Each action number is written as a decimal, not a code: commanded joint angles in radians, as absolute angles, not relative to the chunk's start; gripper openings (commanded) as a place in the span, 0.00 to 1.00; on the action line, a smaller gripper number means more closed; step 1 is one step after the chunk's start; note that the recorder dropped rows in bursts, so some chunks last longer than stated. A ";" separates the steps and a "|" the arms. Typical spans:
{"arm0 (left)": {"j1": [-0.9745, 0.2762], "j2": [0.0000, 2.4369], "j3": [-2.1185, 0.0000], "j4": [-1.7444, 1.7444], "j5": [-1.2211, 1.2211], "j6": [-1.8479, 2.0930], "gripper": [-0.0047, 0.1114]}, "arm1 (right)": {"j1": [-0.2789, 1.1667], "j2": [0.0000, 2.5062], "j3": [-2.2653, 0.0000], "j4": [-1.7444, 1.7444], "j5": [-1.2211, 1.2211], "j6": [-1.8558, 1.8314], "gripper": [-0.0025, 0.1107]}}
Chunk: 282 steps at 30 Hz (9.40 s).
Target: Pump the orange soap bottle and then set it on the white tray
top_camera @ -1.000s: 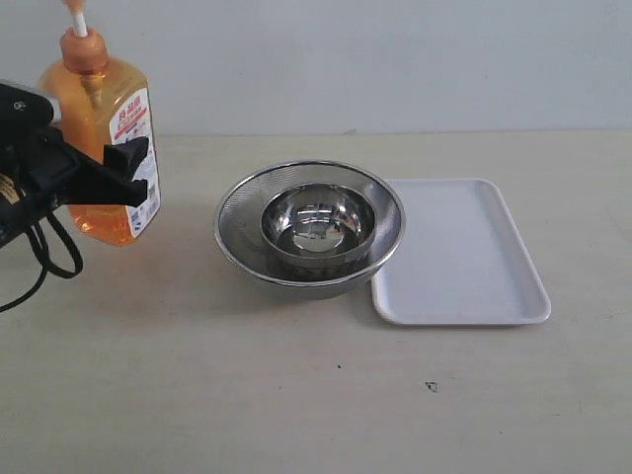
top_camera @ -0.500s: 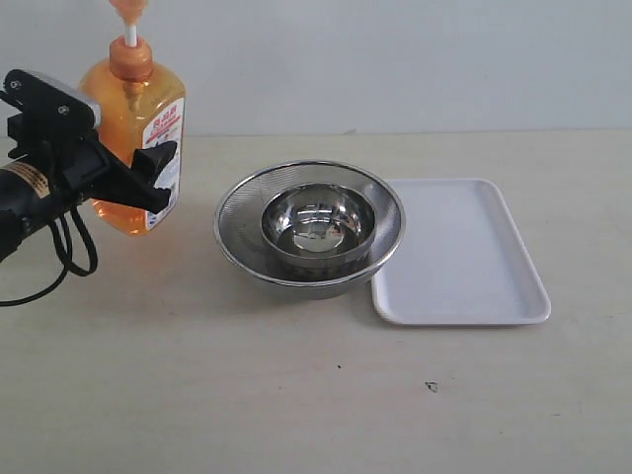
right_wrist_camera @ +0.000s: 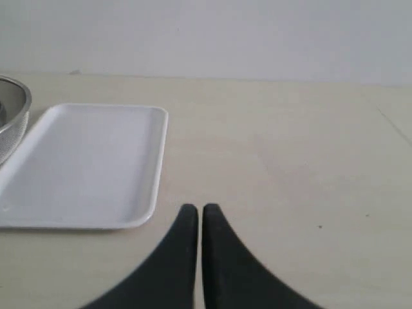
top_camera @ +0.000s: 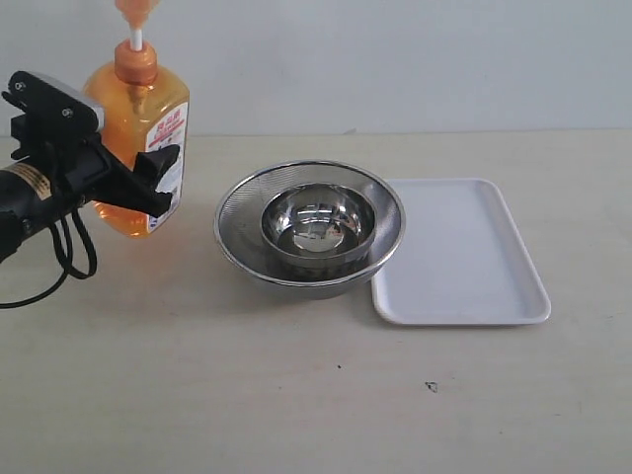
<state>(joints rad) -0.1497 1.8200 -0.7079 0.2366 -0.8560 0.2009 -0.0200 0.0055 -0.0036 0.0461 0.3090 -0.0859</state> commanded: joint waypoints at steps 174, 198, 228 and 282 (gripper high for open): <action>-0.210 1.979 -0.866 0.303 -0.829 0.153 0.08 | 0.846 1.839 -1.598 -0.548 0.427 -0.024 0.02; -0.210 1.979 -0.866 0.303 -0.829 0.150 0.08 | 0.841 1.839 -1.598 -0.669 0.423 0.043 0.02; -0.210 1.979 -0.866 0.295 -0.822 0.150 0.08 | 0.828 1.741 -1.598 -0.671 0.545 0.070 0.02; -0.222 1.979 -0.913 0.385 -0.753 0.126 0.08 | 0.777 1.849 -1.598 -0.676 0.263 0.081 0.02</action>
